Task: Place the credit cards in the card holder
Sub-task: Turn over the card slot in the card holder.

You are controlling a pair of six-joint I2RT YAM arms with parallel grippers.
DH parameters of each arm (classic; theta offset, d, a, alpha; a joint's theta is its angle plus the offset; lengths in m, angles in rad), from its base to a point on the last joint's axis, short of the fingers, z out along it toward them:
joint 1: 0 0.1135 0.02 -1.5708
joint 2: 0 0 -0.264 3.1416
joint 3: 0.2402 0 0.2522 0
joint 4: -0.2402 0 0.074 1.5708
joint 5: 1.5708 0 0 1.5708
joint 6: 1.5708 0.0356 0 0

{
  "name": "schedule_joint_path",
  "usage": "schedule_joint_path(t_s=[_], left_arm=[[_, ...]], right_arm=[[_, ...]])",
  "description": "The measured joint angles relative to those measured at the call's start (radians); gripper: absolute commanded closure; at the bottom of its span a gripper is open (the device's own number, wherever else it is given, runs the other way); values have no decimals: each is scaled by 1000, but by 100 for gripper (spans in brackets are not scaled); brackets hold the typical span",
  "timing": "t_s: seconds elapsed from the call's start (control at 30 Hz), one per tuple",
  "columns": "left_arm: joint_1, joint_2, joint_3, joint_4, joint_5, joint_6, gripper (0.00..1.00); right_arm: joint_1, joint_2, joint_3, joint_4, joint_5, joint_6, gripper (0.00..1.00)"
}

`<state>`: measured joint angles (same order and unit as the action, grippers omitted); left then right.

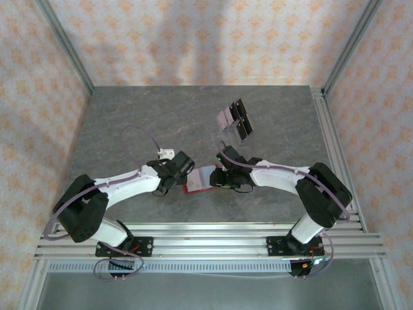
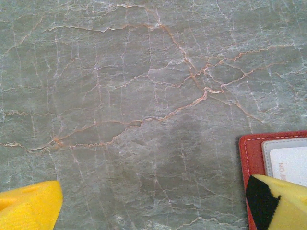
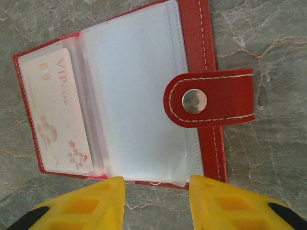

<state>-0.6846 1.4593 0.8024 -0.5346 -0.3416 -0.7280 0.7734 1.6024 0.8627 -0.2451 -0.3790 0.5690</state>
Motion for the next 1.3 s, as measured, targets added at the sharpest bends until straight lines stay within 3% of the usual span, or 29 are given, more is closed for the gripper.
schedule_joint_path(t_s=[0.8,0.93,1.23,1.3], left_arm=[[0,0,-8,0,0,0,0],[0,0,-8,0,0,0,0],[0,0,-13,1,0,-1,0],[0,0,-13,1,0,-1,0]], right_arm=[[0,47,0,26,-14,7,75],[0,54,0,29,-14,7,79],[0,58,0,30,-13,10,100],[0,57,1,29,-14,8,100]])
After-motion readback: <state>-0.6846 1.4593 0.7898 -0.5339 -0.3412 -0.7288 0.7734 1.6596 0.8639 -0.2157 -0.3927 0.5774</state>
